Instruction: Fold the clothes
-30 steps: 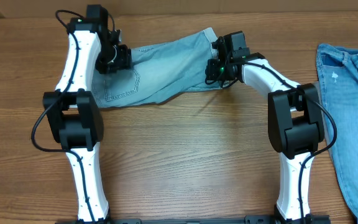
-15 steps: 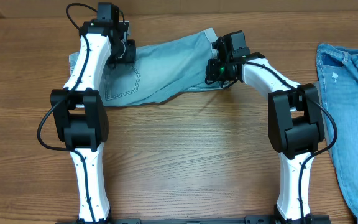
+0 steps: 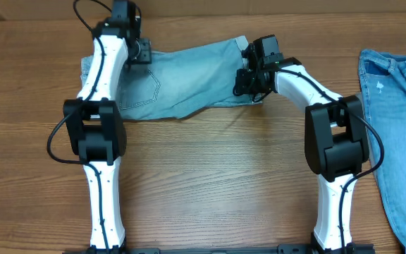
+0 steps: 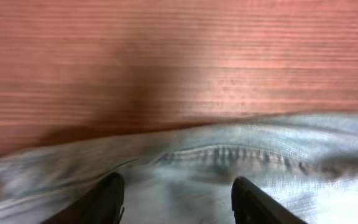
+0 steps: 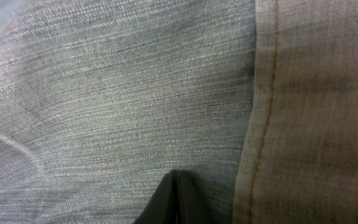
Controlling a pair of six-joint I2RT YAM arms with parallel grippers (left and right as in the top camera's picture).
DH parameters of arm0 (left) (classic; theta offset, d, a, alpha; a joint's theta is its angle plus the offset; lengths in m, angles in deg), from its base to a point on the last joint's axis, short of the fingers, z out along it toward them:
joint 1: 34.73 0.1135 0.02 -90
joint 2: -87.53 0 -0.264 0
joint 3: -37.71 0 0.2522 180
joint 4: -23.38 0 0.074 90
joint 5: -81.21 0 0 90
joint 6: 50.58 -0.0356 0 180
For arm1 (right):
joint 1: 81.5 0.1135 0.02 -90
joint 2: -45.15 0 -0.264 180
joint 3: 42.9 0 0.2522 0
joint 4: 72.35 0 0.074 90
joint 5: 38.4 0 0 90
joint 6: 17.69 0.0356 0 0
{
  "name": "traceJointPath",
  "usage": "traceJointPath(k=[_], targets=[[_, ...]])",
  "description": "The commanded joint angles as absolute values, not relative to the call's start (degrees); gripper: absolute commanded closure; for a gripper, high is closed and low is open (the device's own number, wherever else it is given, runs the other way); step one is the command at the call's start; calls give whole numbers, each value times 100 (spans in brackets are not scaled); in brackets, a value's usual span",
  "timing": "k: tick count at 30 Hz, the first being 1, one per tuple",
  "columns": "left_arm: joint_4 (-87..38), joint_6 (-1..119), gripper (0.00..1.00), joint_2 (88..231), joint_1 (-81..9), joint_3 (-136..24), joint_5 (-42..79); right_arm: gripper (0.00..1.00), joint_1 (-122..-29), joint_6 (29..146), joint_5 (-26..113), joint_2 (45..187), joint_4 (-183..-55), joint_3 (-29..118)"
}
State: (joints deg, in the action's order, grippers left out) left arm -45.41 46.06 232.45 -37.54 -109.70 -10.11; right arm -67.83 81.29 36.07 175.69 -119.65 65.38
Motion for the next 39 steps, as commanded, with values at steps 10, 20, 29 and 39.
traceJointPath(k=[10,20,29,39], targets=[[-6941,5382,42,23219,-3701,-12447,-1027,96,-7355,8332,4920,17794,-14205,6269],[-6434,5377,34,23755,-3646,-11599,-1652,96,-7368,8102,4918,17794,-14218,6269],[-6471,5574,36,23739,-2945,-12152,-858,96,-7370,8100,4899,17374,-14227,6582],[-6447,5248,39,23018,-3751,-12598,-113,95,-7331,8076,3222,16432,-13337,6872]])
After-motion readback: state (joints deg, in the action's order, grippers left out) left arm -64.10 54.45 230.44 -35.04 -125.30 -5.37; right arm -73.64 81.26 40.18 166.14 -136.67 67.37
